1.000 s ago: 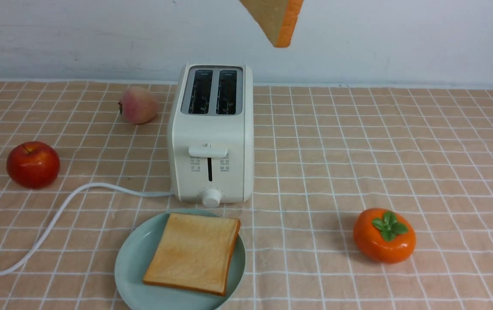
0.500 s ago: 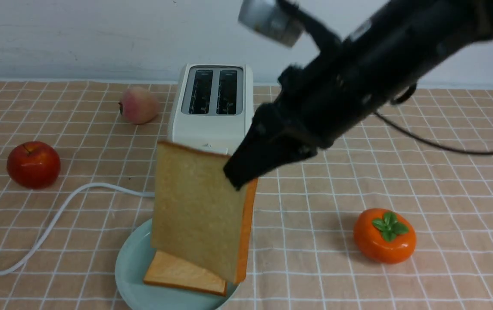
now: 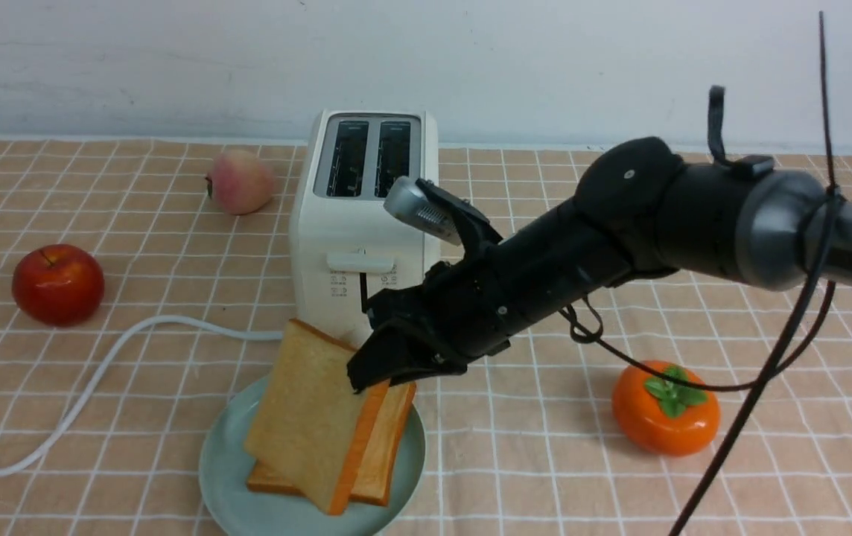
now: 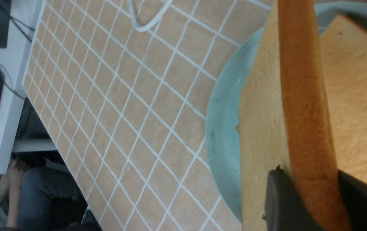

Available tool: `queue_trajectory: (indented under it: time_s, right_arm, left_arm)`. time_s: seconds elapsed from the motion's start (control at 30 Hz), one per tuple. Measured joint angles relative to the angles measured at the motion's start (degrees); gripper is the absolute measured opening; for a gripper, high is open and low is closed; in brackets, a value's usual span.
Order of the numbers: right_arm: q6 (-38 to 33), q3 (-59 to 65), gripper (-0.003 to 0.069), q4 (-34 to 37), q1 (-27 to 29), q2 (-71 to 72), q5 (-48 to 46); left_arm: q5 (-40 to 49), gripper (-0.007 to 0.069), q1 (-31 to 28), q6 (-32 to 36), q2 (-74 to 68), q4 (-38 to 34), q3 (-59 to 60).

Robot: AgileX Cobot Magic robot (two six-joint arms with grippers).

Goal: Take toasted bread from bread machine on light coffee tablecloth place on plate.

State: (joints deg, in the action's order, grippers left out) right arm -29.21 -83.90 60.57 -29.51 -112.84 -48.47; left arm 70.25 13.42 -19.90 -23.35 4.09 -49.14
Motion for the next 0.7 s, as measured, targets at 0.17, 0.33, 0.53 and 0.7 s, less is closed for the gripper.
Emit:
queue_trajectory:
  time_s: [0.17,0.33,0.53,0.7]
  right_arm:
    - [1.7,0.0,0.0456,-4.2,2.2,0.4,-1.9]
    - [1.9,0.0,0.0596,-10.5,8.0,4.3,-5.2]
    - [2.8,0.0,0.0448,-11.1,20.1,16.5,-14.7]
    - [8.3,0.8,0.008,-14.5,28.3,28.6,-20.2]
  left_arm:
    - [0.0,-0.0014,0.0,0.0,0.0,-0.7,0.0]
    - [0.0,-0.0014,0.0,0.0,0.0,-0.9,0.0]
    - [-6.5,-0.0014,0.0,-1.8,0.0,-4.1,0.1]
    - [-18.0,-0.0014,0.0,-1.9,0.0,-7.9,2.2]
